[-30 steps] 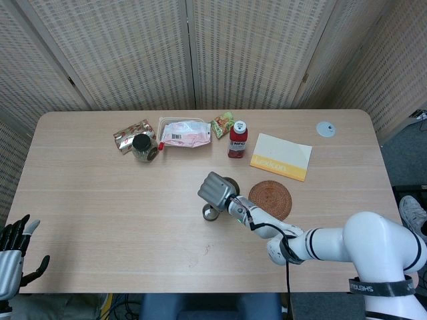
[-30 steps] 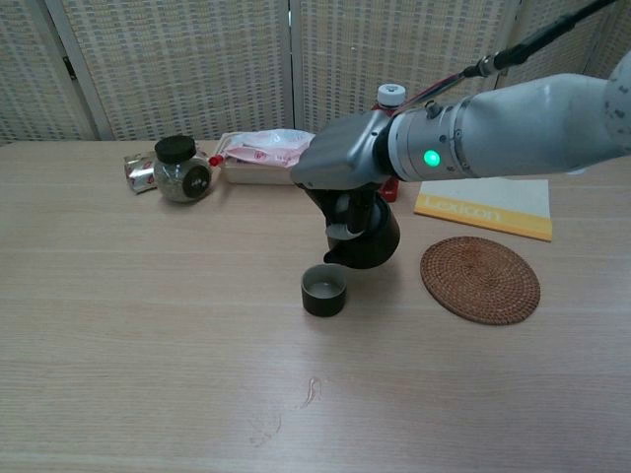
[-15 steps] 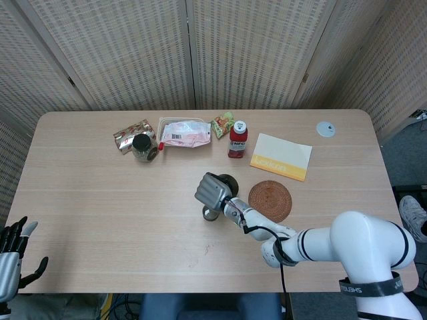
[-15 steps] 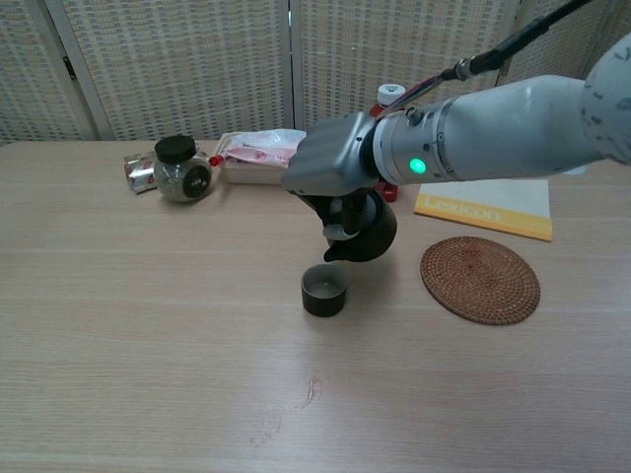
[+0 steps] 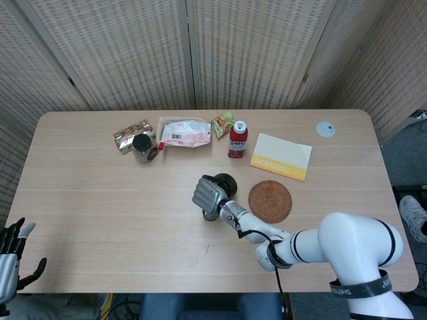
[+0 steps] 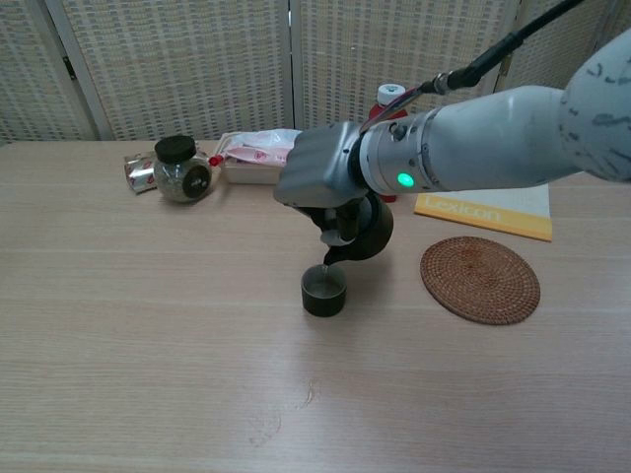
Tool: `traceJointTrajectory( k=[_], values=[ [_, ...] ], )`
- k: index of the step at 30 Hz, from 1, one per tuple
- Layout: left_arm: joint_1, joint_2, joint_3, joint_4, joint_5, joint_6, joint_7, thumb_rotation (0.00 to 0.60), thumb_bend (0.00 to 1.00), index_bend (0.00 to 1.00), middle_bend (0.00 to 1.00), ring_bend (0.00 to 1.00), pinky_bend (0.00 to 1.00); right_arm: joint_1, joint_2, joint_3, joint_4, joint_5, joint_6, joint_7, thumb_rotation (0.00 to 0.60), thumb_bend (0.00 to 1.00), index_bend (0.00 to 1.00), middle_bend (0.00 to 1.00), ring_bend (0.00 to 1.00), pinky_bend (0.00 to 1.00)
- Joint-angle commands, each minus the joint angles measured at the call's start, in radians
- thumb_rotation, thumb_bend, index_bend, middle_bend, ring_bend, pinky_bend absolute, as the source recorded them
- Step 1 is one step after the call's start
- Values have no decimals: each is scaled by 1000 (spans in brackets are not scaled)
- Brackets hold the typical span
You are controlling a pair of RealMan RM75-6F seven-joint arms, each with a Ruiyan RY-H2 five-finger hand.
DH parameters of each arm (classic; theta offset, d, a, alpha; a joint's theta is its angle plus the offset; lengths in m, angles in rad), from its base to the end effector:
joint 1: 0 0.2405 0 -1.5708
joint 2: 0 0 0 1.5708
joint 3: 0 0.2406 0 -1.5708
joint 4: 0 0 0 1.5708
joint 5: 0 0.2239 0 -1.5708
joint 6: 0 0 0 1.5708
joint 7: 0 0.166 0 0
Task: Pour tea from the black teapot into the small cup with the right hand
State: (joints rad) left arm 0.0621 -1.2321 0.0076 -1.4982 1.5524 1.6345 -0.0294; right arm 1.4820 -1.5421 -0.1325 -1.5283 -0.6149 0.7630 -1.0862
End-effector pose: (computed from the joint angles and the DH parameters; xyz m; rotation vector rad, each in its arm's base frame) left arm -0.3250 0.1441 0.1249 -1.2852 -0.9215 -0.8993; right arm -0.0111 -0.3590 -0.0947 2.4031 0.1229 0.2983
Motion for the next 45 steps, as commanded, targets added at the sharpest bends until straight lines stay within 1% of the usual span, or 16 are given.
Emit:
traceJointTrajectory(
  k=[1, 20, 38, 45],
  values=[
    [1, 0, 0, 1, 0, 1, -1, 600, 329, 101, 0, 0, 0, 10, -4, -8, -4, 9, 7, -14, 443, 496, 1000, 1000, 924, 502],
    [6, -4, -3, 8, 6, 5, -8, 600, 330, 101, 0, 0, 0, 56, -10, -48, -29, 70, 45, -93, 441, 496, 1000, 1000, 927, 502],
    [10, -5, -4, 17, 5, 6, -18, 600, 330, 101, 0, 0, 0, 76, -18, -62, -33, 95, 60, -119, 442, 494, 1000, 1000, 927, 503],
    [12, -5, -5, 20, 5, 8, -23, 600, 330, 101, 0, 0, 0, 75, -19, -60, -38, 100, 64, -110, 443, 491, 1000, 1000, 927, 503]
  ],
)
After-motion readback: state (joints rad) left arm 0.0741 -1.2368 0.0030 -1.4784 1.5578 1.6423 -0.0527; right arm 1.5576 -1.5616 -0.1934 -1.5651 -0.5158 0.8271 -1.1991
